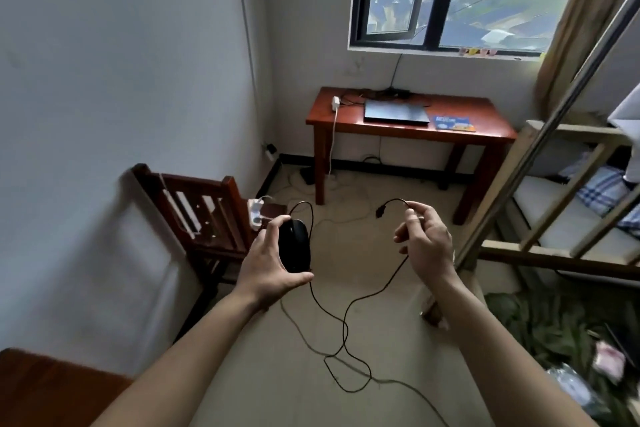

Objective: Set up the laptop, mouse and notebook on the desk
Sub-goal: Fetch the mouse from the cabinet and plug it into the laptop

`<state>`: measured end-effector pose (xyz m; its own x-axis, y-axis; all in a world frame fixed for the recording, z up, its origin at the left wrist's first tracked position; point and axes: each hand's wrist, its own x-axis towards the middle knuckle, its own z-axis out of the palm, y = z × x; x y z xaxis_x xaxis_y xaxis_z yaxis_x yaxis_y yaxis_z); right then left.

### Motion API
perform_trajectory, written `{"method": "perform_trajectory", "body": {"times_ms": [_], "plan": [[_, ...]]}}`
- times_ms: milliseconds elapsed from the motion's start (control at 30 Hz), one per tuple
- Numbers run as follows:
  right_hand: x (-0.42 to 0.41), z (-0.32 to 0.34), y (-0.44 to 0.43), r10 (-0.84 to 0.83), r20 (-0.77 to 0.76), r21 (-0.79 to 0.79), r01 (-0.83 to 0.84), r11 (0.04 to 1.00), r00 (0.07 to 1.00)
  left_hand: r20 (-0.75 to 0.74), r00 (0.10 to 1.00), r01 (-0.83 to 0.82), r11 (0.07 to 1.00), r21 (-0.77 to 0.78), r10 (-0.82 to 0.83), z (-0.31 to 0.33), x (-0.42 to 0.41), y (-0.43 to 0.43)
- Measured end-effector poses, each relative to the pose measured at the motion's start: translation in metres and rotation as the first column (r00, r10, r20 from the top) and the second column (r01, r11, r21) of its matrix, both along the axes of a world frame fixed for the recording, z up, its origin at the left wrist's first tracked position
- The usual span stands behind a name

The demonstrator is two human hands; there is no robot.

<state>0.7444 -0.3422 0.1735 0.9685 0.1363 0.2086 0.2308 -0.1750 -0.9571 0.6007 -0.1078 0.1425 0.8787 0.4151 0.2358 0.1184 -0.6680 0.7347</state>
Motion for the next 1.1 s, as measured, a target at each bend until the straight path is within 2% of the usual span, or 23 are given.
{"method": "perform_trajectory", "body": {"times_ms": [200,367,600,767,933,1100], "plan": [[0.127,0.021,0.017,-0.075,-0.024,0.046,0.076,0.996,0.997,0.007,0.993,0.115,0.993,0.008,-0.115,0.023,0.165,0.027],[0.252,0.009,0.021,-0.138,-0.008,0.076,0.138,0.988,0.99,0.009,0.978,0.21,0.978,0.0,-0.21,0.011,0.305,0.033],[0.47,-0.012,0.026,-0.201,0.012,0.093,0.199,0.976,0.98,-0.016,0.973,0.231,0.972,0.034,-0.23,-0.001,0.521,0.038],[0.63,0.013,0.03,-0.241,0.022,0.103,0.238,0.966,0.97,0.014,0.978,0.206,0.977,0.051,-0.207,0.023,0.667,0.05],[0.746,0.027,0.038,-0.273,0.003,0.125,0.271,0.954,0.962,0.027,0.982,0.188,0.982,0.028,-0.188,0.029,0.775,0.061],[0.868,0.025,0.04,-0.336,0.022,0.169,0.328,0.93,0.942,0.046,0.969,0.244,0.97,0.003,-0.243,0.019,0.916,0.074]]}}
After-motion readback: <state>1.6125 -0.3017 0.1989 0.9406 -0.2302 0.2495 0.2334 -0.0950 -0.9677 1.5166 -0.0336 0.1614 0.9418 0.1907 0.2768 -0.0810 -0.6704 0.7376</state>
